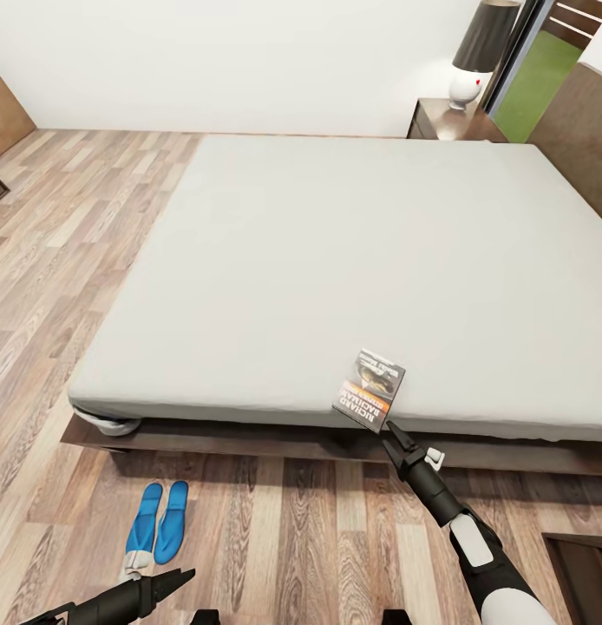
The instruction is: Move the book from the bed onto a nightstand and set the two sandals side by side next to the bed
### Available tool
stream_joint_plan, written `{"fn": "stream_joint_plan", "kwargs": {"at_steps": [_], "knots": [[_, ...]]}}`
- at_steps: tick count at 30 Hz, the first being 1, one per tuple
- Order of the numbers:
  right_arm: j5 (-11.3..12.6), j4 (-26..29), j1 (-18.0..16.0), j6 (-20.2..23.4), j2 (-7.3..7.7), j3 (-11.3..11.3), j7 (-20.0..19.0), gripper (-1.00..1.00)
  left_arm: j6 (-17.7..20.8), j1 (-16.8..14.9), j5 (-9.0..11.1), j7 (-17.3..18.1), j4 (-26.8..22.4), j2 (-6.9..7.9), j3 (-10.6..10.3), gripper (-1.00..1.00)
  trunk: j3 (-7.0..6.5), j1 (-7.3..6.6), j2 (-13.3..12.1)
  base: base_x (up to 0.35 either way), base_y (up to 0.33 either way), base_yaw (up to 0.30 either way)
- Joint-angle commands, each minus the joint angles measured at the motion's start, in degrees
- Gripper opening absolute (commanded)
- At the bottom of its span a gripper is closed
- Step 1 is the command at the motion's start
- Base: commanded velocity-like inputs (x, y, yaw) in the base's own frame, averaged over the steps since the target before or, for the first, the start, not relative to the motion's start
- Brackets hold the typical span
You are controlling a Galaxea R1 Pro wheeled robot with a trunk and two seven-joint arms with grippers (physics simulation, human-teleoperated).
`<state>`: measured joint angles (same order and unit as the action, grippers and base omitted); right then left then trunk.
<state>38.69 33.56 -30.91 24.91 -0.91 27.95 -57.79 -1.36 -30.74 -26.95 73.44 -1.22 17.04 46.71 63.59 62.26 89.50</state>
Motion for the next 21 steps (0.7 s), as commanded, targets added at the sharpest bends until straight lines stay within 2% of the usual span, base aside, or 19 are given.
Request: {"fn": "stream_joint_plan", "kwargs": {"at_steps": [1, 5, 11, 21], "knots": [[0.07, 0.01, -0.03, 0.49, -0.06, 0.26, -0.13, 1.0, -0.14, -0.02, -0.56, 0.13, -0.01, 0.02, 0.49, 1.0, 0.03, 0.0, 0.02, 0.0, 0.0, 0.0], [0.07, 0.01, -0.06, 0.49, -0.05, 0.26, -0.13, 1.0, -0.14, -0.02, -0.56, 0.13, -0.01, 0.04, 0.49, 1.0, 0.03, 0.0, 0.02, 0.021, 0.0, 0.0], [0.07, 0.01, -0.05, 0.49, -0.06, 0.26, -0.13, 1.0, -0.14, -0.02, -0.56, 0.16, -0.01, 0.01, 0.49, 1.0, 0.03, 0.0, 0.02, 0.151, 0.0, 0.0], [0.07, 0.01, -0.06, 0.49, -0.06, 0.26, -0.13, 1.0, -0.14, -0.02, -0.56, 0.13, -0.01, 0.01, 0.49, 1.0, 0.03, 0.0, 0.02, 0.016, 0.0, 0.0]]}}
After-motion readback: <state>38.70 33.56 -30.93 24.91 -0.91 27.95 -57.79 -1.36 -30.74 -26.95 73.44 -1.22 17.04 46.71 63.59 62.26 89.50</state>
